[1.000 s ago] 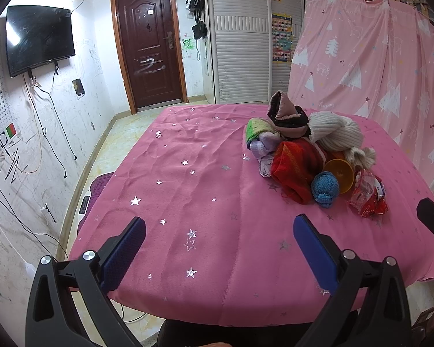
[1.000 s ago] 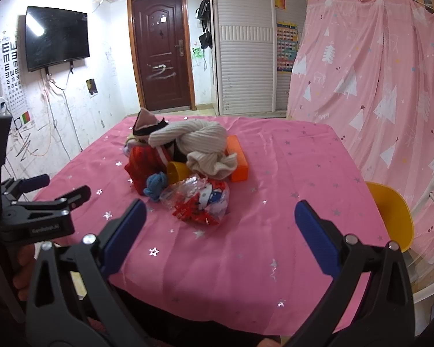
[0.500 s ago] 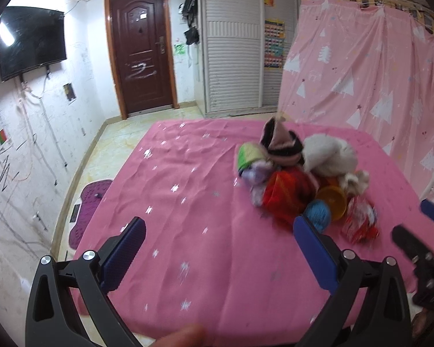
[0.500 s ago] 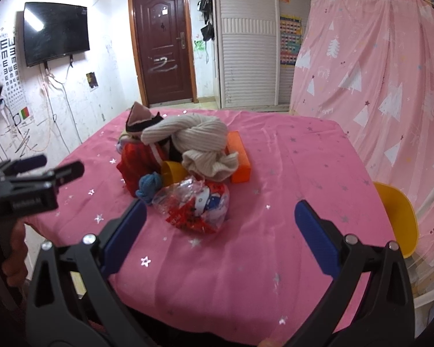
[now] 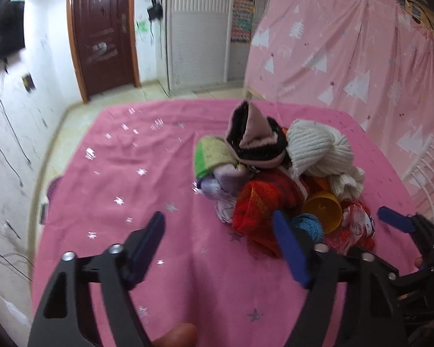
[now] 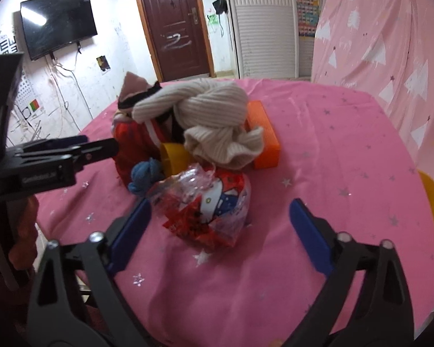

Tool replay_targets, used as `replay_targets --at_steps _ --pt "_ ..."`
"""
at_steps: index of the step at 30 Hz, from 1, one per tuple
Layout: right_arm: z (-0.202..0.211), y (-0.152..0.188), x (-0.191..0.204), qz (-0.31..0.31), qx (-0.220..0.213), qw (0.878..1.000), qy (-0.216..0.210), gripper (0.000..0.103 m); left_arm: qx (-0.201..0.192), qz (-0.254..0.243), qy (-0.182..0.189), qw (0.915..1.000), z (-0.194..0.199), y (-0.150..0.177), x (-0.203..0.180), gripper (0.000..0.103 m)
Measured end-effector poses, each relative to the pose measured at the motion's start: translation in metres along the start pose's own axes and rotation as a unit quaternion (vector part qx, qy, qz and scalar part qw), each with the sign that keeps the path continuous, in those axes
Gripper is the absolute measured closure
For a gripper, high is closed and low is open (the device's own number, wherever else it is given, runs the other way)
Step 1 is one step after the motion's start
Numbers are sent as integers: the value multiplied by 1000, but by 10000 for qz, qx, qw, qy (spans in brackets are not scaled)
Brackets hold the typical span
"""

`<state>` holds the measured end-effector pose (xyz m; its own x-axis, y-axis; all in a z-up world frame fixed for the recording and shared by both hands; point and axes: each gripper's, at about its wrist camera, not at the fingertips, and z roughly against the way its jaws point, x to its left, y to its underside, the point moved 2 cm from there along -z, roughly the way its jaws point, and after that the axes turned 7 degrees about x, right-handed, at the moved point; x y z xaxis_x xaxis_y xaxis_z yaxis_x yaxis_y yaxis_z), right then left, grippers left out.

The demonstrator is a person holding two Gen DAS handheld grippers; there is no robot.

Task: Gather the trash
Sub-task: 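Grasp the clear plastic bag with the right tool while the left tool grasps the red sock, then carry the bag and sock to the yellow bin and open both tools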

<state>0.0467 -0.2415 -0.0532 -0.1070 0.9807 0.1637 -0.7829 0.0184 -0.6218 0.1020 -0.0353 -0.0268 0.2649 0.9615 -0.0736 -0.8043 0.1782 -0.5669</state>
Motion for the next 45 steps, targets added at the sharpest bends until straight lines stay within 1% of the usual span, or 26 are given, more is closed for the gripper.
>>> replay_targets --at_steps 1,2,3,5,6,7,9,10,11,13,14,16,19,24,26,32,38,41,44,45 --pt "-2 -1 -1 -1 26 10000 4 20 75 43 100 9999 -5 -2 2 41" --pt "-3 -1 -2 5 41 10000 0 23 119 74 166 9998 -9 -3 2 42" --pt "-3 -1 -2 -10 79 10000 -39 25 162 86 227 9996 -14 -4 3 43" --pt "-7 -2 -1 15 112 9999 -85 33 232 73 406 9989 -20 -6 0 43" --pt "-7 -2 -1 32 139 9998 -122 33 286 66 560 9980 -24 -7 -2 43" --pt "-8 -2 -1 95 116 9998 -122 36 330 63 690 9970 -26 -8 -3 43" --pt "-8 0 0 184 76 9997 -122 44 425 71 997 9941 -31 -7 -8 43" --pt "-8 0 1 218 56 9997 -133 52 430 74 1086 9931 -32 -6 -11 43" --pt "-7 1 1 255 28 9996 -141 56 389 89 1151 9926 -34 -5 -13 46" --pt "-8 1 1 271 -29 9994 -202 62 378 102 1168 9924 -36 -3 -17 72" --pt "-8 3 0 275 -48 9994 -210 63 380 113 1132 9928 -38 -2 -18 76" --pt "-5 6 2 295 -102 9993 -217 64 365 109 1121 9930 -38 0 -20 85" --pt "2 11 1 322 -174 9991 -219 64 248 63 1060 9940 -25 2 -25 92" --pt "17 7 -6 305 -339 9986 -282 64 -57 -116 899 9959 2 3 -33 97" --pt "23 6 -11 247 -412 9984 -301 64 -130 -114 874 9960 12 2 -33 97" --pt "40 4 -25 77 -609 9975 -336 64 -598 -143 856 9944 56 -2 -32 98" --pt "60 -5 -52 -200 -894 9955 -246 64 -1159 -377 866 9888 104 -9 -44 98" --pt "72 -7 -77 -424 -1066 9934 -64 64 -1307 -601 912 9854 116 -20 -65 98" --pt "83 -10 -104 -671 -1228 9901 148 64 -1426 -882 1052 9802 123 -32 -95 98" --pt "86 -10 -110 -742 -1272 9889 199 64 -1459 -994 1121 9779 124 -40 -111 98"
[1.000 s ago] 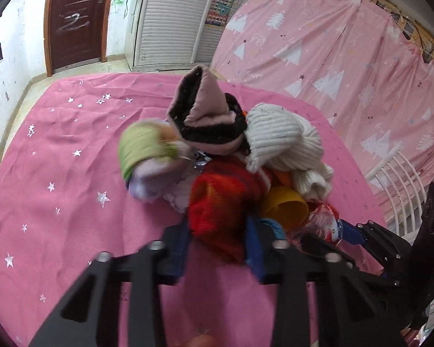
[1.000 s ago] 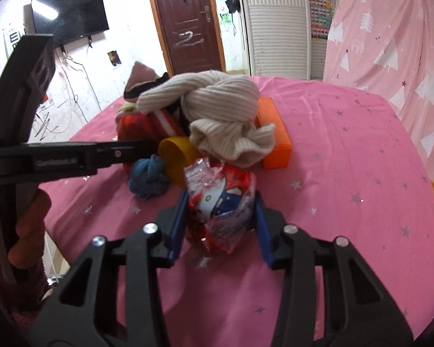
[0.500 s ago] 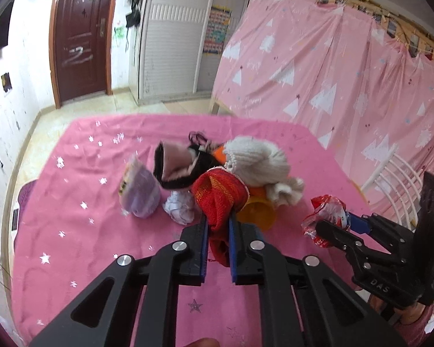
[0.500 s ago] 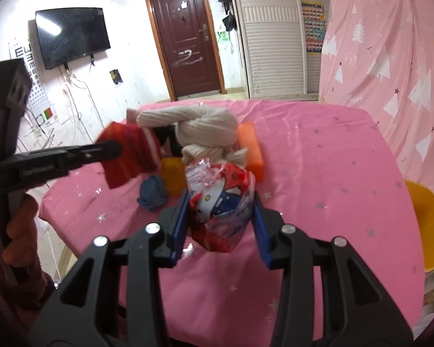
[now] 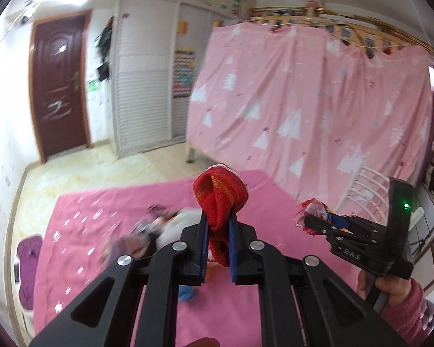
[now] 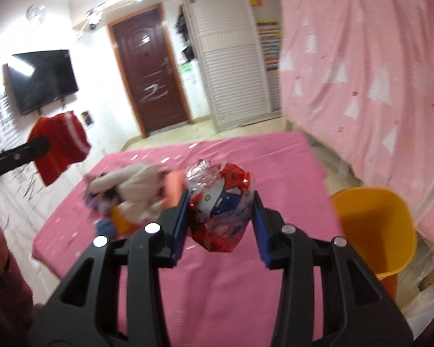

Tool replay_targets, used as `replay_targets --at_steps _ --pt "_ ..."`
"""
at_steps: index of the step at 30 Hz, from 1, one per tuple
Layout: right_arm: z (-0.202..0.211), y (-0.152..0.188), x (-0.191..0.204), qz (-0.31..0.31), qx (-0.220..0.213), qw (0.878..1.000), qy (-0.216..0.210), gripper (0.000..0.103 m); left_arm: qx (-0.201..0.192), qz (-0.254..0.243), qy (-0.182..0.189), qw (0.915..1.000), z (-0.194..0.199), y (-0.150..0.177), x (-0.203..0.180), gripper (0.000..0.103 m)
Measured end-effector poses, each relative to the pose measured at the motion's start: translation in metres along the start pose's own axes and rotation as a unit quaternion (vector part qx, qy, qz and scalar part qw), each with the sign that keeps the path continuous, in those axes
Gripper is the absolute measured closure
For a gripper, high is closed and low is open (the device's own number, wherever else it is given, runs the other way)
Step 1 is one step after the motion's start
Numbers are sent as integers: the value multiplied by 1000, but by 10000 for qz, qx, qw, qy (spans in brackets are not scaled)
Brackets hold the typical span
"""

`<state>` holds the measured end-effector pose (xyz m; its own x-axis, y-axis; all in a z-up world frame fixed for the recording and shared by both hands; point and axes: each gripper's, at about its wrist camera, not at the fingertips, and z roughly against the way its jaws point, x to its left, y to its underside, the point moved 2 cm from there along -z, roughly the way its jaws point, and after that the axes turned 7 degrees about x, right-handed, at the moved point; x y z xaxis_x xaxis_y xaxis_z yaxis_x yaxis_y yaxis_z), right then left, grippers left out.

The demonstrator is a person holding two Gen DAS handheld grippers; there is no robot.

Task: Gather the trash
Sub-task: 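Carry the bag and sock to the yellow bin and open both tools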

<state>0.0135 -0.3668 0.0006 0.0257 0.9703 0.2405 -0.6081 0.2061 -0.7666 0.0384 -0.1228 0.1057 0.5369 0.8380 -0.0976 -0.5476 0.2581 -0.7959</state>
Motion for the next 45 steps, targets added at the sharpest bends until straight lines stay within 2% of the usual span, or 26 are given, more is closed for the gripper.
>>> replay_targets --at_steps 5,9,15,20,27,32,34,36,37,38,39,40,45 --pt "13 -12 -58 -503 -273 9974 442 64 248 -222 392 9987 -37 -24 -49 98" --pt "15 -17 -107 -905 -353 9920 801 64 660 -427 655 9948 -87 -36 -100 98" --pt "6 -7 -160 -1346 -245 9838 1160 64 1290 -726 974 9842 -156 -36 -172 98" --pt "-6 4 -193 -1668 -39 9788 1184 64 1737 -869 1035 9755 -207 -27 -221 98" --pt "-28 19 -224 -2067 181 9708 1207 64 2051 -870 952 9702 -250 -20 -250 98" --pt "-39 28 -238 -2266 94 9653 1293 61 2110 -708 916 9706 -270 -26 -254 97" --pt "-42 32 -241 -2325 86 9636 1320 52 2143 -623 872 9709 -278 -30 -256 89" --pt "-44 33 -244 -2360 102 9622 1352 48 2155 -600 856 9709 -280 -33 -256 82" --pt "-44 33 -246 -2392 91 9614 1361 42 2163 -608 870 9705 -280 -34 -257 72" --pt "-44 34 -247 -2422 77 9606 1363 39 2157 -614 865 9707 -280 -34 -257 66" --pt "-43 34 -248 -2442 73 9602 1356 39 2120 -627 821 9718 -279 -35 -257 55" --pt "-43 34 -248 -2465 73 9600 1329 39 2052 -641 738 9738 -277 -36 -257 53" --pt "-38 30 -245 -2440 12 9620 1227 39 1957 -559 561 9775 -263 -40 -246 51"
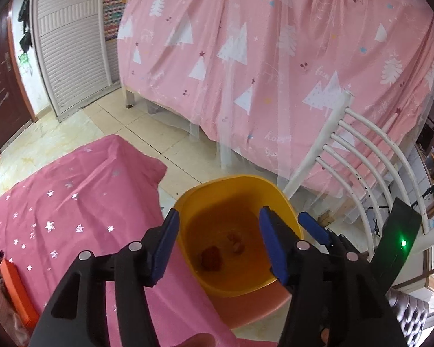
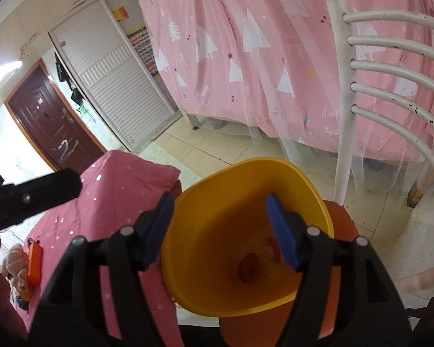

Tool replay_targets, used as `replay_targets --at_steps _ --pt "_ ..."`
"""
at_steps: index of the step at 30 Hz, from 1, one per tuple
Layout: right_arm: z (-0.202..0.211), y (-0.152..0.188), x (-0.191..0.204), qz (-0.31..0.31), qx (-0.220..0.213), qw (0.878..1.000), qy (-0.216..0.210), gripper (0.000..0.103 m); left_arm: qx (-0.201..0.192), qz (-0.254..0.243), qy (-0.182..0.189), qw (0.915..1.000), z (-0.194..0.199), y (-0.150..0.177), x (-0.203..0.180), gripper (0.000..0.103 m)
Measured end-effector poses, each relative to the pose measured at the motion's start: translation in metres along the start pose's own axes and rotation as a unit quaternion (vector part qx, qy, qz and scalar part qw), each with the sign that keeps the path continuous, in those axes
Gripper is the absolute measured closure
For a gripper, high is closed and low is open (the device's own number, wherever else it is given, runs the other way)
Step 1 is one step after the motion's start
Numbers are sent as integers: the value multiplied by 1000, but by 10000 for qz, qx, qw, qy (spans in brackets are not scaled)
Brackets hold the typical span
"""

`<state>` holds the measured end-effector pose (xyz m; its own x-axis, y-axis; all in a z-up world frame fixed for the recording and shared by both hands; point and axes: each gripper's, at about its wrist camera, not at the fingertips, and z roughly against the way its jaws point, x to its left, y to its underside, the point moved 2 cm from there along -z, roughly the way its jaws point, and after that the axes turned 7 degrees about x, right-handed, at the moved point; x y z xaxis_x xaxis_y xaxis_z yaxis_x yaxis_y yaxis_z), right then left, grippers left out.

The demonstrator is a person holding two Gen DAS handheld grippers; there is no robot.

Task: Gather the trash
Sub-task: 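Carry the bag and sock to the yellow bin and open both tools, then move both tools back over the pile on the table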

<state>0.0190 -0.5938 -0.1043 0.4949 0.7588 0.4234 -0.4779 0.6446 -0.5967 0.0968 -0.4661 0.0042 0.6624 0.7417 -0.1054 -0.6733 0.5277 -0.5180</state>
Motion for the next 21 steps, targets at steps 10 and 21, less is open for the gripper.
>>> replay_targets --at_steps 10,21 --pt "20 3 42 483 -138 9985 -234 39 -424 221 -260 9985 65 12 22 41" --pt "42 21 107 1244 -218 9905 -548 39 -998 706 -631 9905 153 47 95 29"
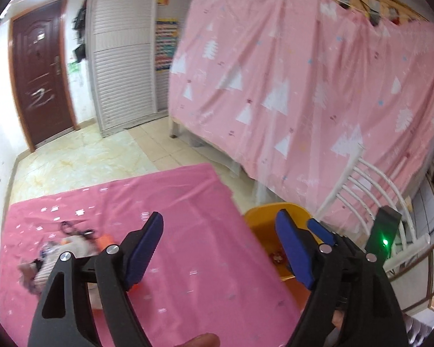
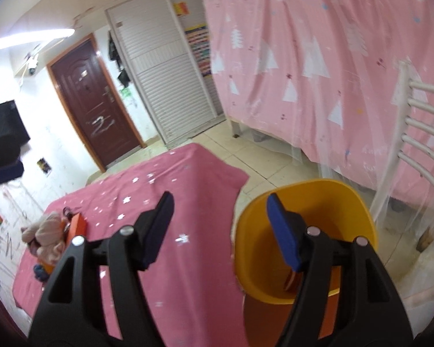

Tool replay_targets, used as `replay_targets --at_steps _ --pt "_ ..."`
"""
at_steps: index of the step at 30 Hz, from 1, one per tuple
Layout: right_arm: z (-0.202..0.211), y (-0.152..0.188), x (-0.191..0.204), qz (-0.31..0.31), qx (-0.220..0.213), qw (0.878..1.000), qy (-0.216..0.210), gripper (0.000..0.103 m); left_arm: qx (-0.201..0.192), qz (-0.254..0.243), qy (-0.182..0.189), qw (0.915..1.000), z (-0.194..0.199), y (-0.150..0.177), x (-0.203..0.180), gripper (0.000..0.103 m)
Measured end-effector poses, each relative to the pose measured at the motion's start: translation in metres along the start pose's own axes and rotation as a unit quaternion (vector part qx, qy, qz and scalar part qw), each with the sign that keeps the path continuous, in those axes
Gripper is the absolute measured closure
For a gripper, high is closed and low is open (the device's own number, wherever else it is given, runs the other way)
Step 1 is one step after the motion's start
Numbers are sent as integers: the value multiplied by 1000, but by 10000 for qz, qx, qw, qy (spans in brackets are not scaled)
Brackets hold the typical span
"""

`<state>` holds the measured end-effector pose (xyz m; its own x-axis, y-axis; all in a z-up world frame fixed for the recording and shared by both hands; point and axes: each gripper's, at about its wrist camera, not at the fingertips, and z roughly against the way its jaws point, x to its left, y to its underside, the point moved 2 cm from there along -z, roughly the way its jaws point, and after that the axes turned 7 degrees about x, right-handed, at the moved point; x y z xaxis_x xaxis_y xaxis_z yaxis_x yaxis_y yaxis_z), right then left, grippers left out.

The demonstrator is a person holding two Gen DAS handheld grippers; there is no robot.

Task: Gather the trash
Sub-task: 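Move both tools back over the pile on the table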

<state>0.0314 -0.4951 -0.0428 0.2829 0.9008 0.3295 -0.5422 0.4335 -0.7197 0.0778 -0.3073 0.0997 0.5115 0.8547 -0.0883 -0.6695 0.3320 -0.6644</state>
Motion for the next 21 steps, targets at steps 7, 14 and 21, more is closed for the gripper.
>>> replay_targets --at_steps 7,14,21 --pt "3 11 43 465 89 9987 -164 39 -125 196 -270 9994 24 8 63 29" --pt "8 25 82 881 200 9952 -368 30 -270 518 -472 9972 48 21 138 28" --pt "6 35 112 996 327 9931 -519 30 -229 681 -833 9939 54 42 206 28"
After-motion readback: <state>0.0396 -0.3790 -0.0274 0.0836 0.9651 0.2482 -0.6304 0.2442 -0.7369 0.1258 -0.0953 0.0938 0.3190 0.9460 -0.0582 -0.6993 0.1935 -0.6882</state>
